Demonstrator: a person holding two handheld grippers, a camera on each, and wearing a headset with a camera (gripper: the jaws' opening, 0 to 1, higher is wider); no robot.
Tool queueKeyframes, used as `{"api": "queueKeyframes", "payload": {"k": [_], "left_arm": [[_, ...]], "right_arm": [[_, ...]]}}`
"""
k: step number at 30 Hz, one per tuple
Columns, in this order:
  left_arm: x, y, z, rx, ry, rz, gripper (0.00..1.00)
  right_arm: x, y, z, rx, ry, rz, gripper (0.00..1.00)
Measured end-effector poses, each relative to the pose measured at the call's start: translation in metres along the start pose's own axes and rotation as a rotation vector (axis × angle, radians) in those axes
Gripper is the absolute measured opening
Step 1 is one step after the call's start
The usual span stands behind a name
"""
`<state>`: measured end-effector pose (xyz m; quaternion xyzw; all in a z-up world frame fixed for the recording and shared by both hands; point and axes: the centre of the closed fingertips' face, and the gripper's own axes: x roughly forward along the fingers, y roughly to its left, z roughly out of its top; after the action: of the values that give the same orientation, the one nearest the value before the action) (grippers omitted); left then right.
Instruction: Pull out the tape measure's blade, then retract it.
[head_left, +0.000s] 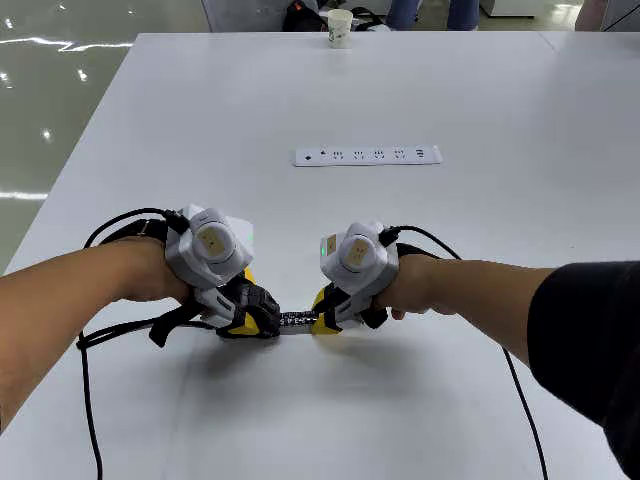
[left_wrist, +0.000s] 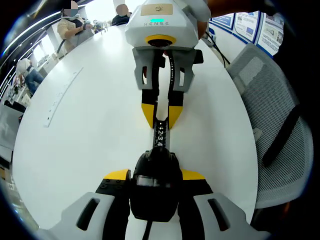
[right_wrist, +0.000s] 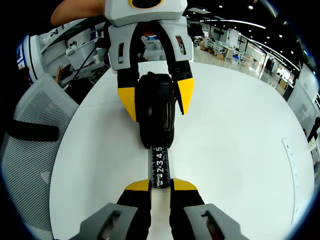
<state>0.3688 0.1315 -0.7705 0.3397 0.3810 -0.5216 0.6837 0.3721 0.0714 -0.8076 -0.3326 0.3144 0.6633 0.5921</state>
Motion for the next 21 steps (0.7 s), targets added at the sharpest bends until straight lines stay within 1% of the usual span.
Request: {"api": "queueKeyframes", "payload": {"k": [9, 21], "left_arm": [[0.002, 0.002, -0.001, -0.001, -0.001, 0.002, 0.31], [0.002, 0.002, -0.001, -0.003, -0.002, 0.003, 0.31]], "right_arm": [[-0.003, -0.002, -0.005, -0.004, 0.006, -0.003, 0.10], [-0.007, -0.002, -0.012, 0.018, 0.007, -0.005, 0.10]]}}
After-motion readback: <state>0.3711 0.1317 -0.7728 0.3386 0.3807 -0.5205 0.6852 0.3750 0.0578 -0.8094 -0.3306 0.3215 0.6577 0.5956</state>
